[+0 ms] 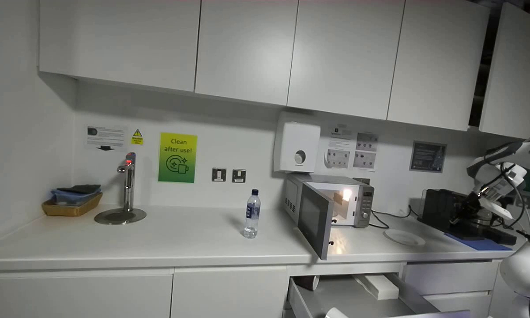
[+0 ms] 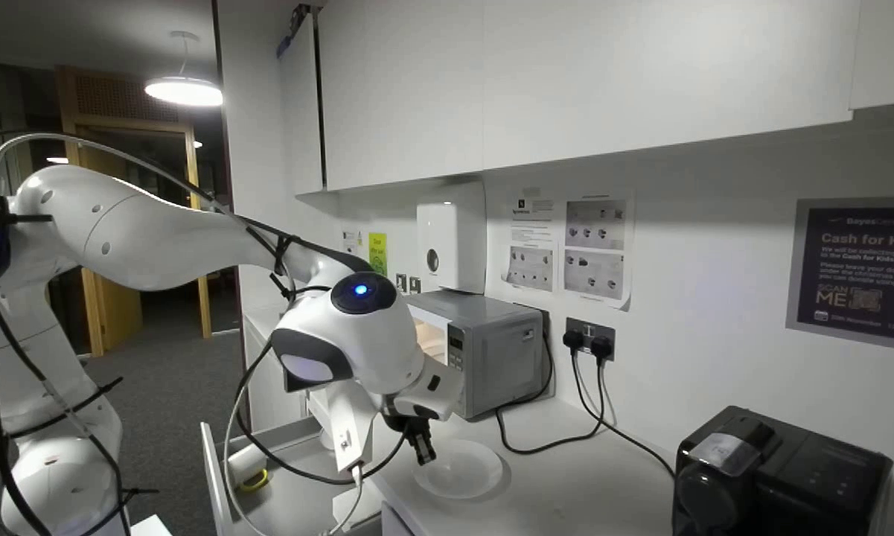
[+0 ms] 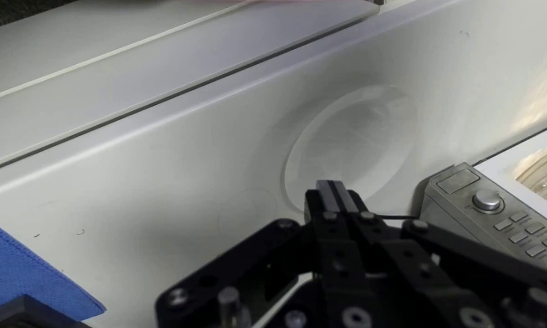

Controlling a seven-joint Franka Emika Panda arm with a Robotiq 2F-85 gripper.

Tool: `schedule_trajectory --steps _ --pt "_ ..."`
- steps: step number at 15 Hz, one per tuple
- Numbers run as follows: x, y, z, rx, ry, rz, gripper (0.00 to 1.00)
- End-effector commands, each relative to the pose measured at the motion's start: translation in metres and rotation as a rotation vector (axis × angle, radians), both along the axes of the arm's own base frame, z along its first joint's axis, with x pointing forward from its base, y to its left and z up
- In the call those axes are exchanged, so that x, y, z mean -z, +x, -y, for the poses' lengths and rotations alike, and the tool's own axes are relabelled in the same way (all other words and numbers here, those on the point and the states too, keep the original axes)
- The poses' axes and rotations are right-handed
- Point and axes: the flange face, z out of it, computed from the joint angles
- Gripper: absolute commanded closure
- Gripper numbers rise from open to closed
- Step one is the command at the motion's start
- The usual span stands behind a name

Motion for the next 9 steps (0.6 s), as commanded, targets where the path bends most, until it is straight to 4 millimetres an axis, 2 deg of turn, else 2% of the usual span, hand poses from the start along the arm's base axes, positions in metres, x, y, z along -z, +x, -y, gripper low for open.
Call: schedule_trajectory --steps 1,9 --pt "0.009 0.001 0.011 -0.007 0.031 0.033 1.00" --pt "0.040 0.014 0.010 0.011 0.103 0.076 1.00"
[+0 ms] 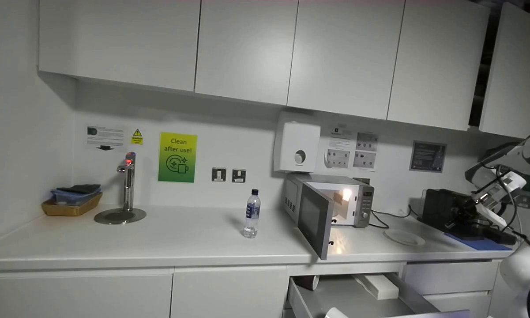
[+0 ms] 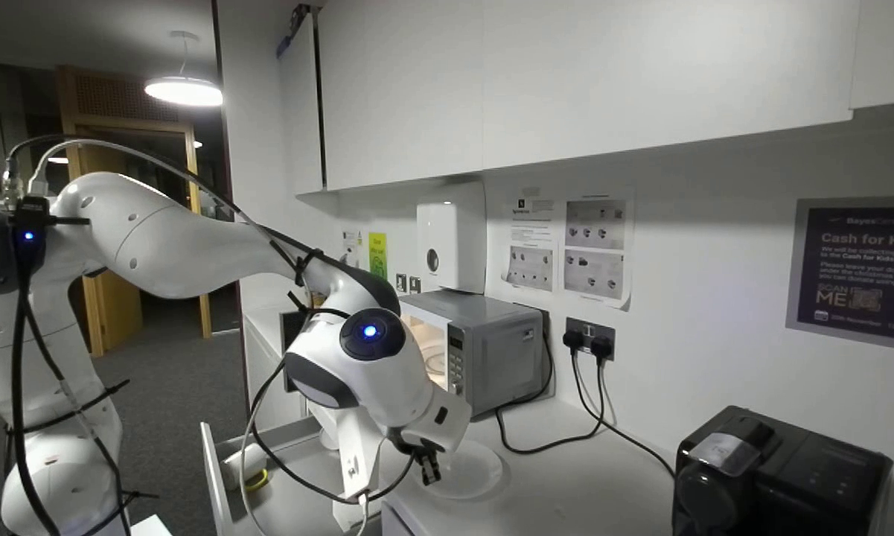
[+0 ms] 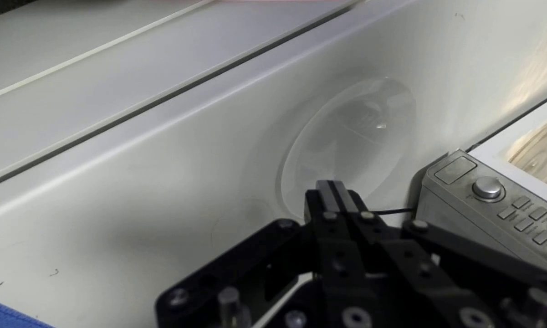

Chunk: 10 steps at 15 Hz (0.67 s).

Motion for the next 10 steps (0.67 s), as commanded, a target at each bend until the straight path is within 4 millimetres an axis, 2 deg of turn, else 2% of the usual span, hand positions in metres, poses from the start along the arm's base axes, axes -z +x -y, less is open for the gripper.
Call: schedule_trajectory --steps 1,10 --pt "0.006 0.009 0.002 -0.022 0.026 0.026 1.00" --pt "0.033 0.017 -0.009 -0.038 0.046 0.010 1.00"
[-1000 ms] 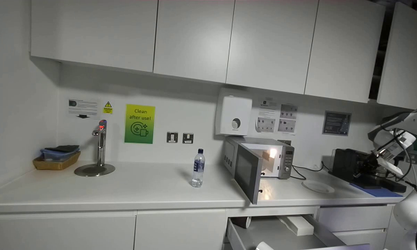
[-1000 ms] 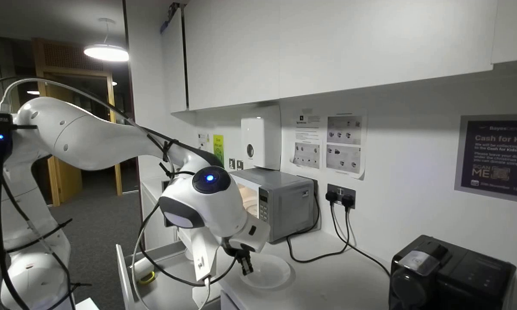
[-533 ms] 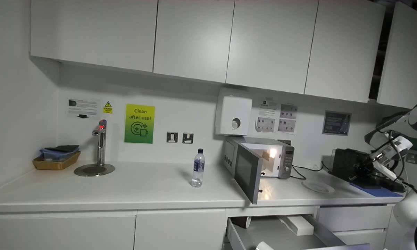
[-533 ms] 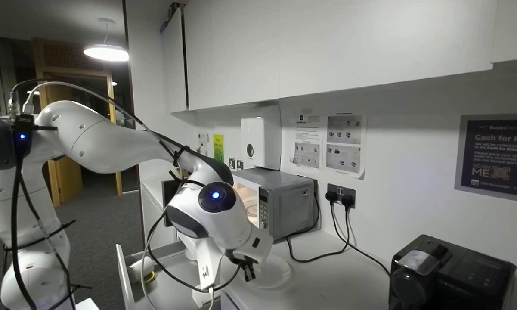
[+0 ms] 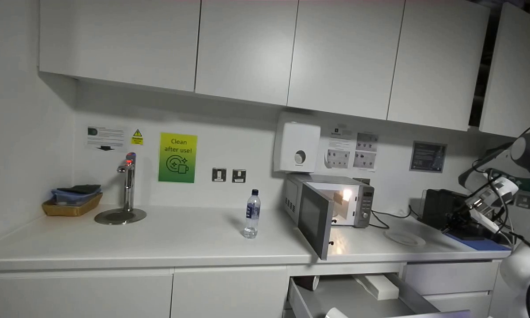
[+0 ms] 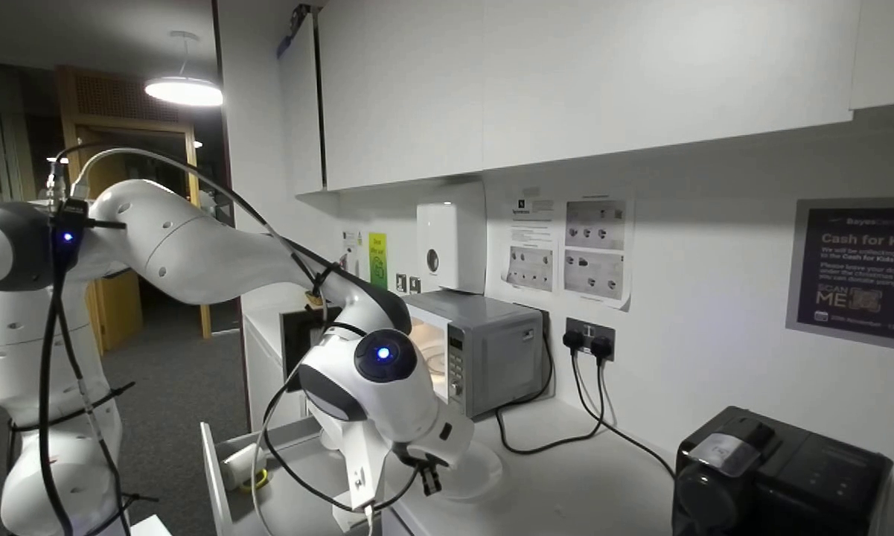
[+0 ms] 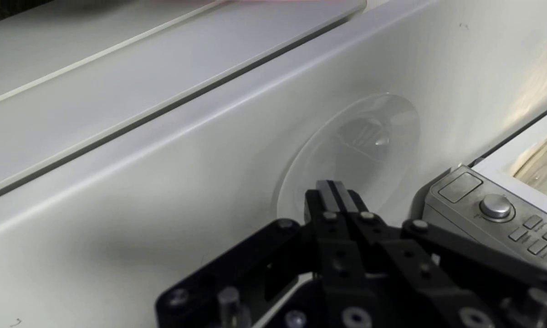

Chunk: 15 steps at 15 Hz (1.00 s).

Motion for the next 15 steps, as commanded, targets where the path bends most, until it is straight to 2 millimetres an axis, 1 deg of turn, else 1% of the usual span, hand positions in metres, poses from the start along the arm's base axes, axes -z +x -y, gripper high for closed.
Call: schedule_trajectory --steps 1,3,8,15 --pt "0.0055 0.0013 -0.0023 -0.021 0.010 0.022 1.00" --pt "0.0062 0.0027 -0.0041 -0.024 0.006 0.022 1.00" --pt "-0.0027 0.0056 -0.0047 -0.034 -0.032 0.035 1.00" --pt "-0.0011 0.0021 -0.0026 -0.050 -0.048 0.040 1.00"
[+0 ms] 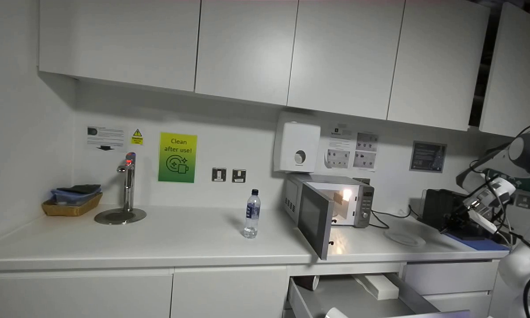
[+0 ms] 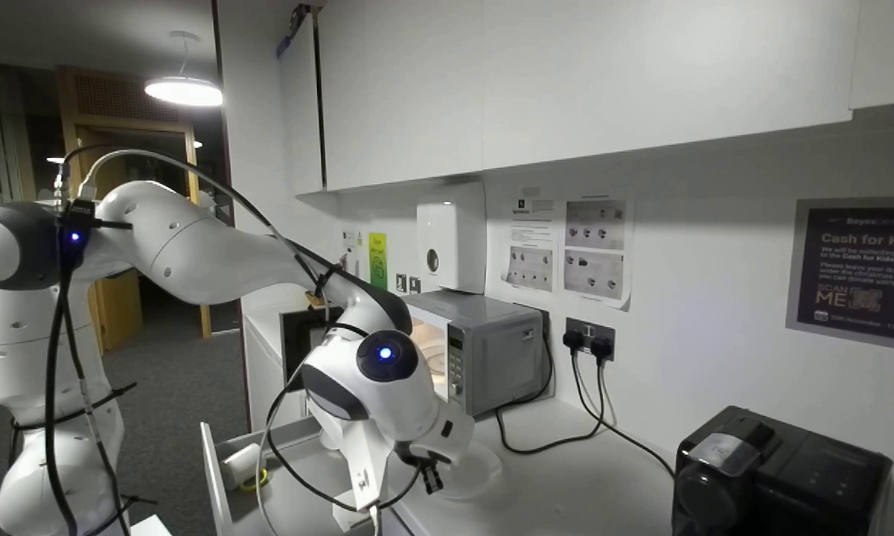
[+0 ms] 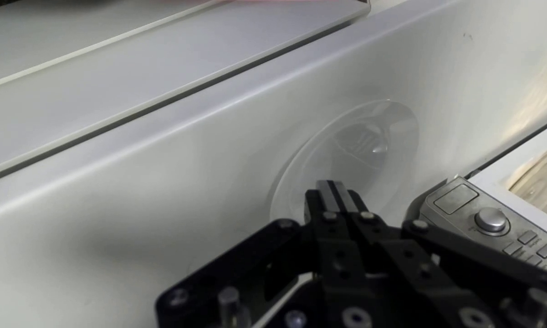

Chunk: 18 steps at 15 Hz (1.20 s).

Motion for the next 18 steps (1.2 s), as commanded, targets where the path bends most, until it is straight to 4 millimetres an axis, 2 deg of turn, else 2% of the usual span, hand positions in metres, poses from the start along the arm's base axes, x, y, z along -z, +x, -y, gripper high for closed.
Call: schedule_trajectory --steps 1,4,5,14,18 --pt "-0.005 -0.004 0.001 -0.009 -0.019 0.034 1.00" --pt "-0.008 -0.003 0.000 -0.003 -0.010 0.029 1.00" --pt "-0.001 -0.001 0.000 -0.003 -0.004 0.000 0.99" --pt "-0.001 0.001 -0.001 -0.007 -0.004 0.001 1.00" --pt "0.005 -0.003 0.002 0.006 0.001 0.004 1.00"
